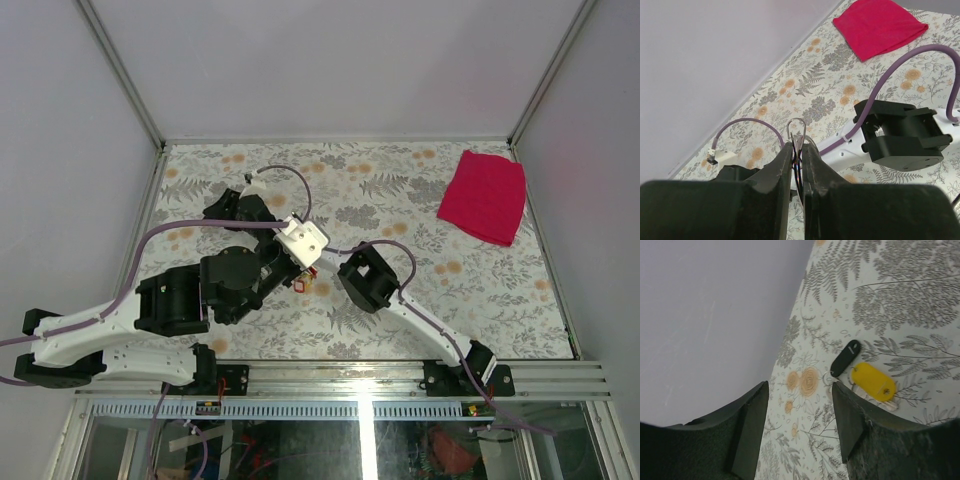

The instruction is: Put the keys on the keyring

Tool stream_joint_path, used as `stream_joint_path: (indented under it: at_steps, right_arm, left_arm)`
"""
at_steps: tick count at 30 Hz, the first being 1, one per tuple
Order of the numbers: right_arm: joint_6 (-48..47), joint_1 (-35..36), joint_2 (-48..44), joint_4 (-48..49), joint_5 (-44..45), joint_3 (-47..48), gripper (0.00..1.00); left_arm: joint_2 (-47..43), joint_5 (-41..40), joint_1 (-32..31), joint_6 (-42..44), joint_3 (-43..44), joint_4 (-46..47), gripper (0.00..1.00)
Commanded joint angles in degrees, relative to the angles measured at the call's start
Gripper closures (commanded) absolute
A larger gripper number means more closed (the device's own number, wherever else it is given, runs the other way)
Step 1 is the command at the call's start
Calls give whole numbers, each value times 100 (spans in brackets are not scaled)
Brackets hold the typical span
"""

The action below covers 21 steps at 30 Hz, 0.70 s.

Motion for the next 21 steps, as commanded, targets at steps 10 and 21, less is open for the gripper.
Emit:
stream_joint_path:
  at_steps: [10, 21]
  right_arm:
    - [1004, 131, 610, -103, 1091, 573, 39]
    - [1243, 130, 646, -465, 1305, 535, 40]
  left_arm:
    - [-78, -222, 42, -144, 54, 92, 100]
    - [-152, -270, 44, -159, -31, 97, 100]
